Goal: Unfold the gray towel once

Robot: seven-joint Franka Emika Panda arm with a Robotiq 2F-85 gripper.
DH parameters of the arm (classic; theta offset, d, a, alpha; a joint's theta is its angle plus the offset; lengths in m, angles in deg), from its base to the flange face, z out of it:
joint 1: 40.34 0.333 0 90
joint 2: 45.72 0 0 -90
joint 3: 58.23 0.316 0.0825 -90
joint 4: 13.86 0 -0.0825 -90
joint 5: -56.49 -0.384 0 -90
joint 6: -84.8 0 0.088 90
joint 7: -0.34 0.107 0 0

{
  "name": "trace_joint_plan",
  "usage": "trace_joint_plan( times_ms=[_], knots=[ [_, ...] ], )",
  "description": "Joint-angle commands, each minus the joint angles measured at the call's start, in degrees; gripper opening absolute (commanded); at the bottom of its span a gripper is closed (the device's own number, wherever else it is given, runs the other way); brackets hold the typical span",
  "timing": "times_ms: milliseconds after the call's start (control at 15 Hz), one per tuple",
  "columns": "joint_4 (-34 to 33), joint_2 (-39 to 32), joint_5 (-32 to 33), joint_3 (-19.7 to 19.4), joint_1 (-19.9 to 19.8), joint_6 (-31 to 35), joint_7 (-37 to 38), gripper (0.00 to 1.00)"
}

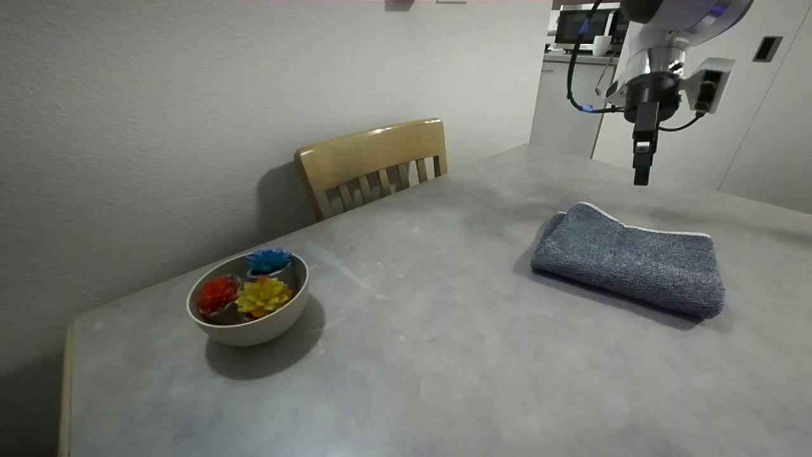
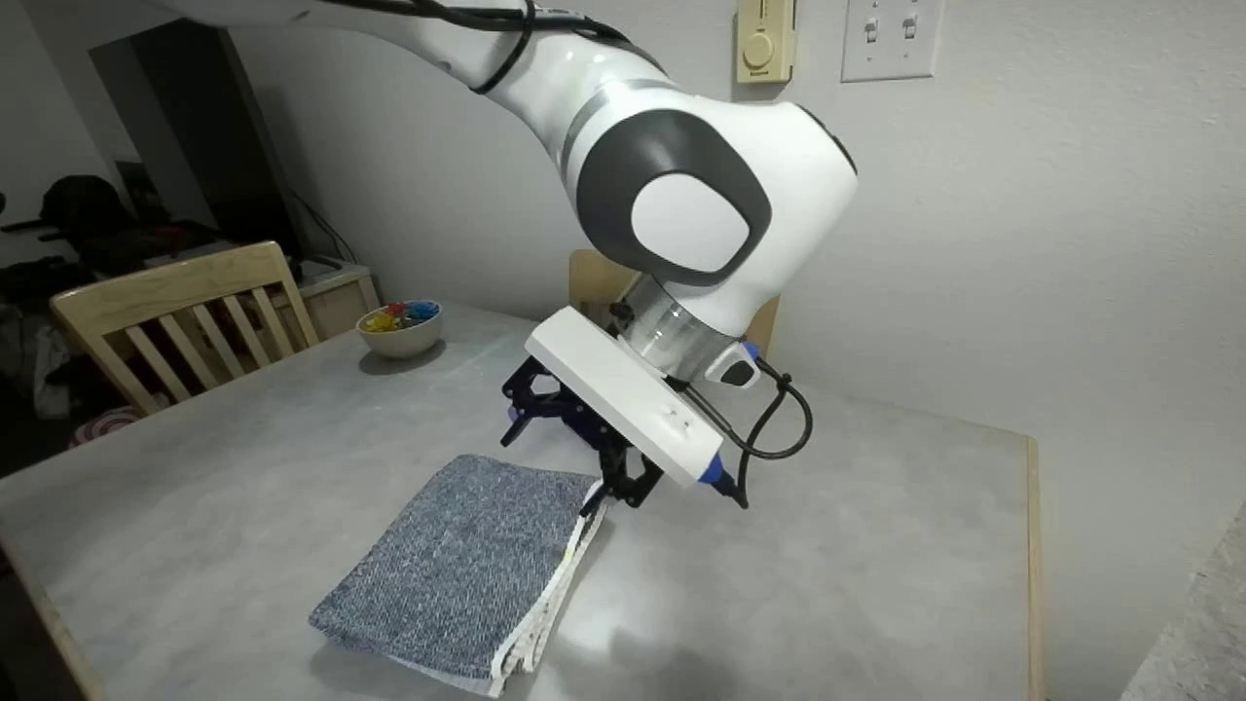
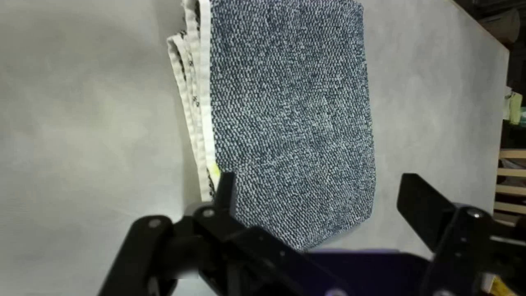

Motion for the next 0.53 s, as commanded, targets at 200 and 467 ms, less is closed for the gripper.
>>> trace_joint_plan(
  times_ms=[200,467],
  knots=[
    [-7.46,-7.00,0.71,1.37,-3.24,-4.75,3.12,1.00],
    [-6.21,-6.71,1.20,1.34,-3.26,-4.88,2.25,1.00]
  ],
)
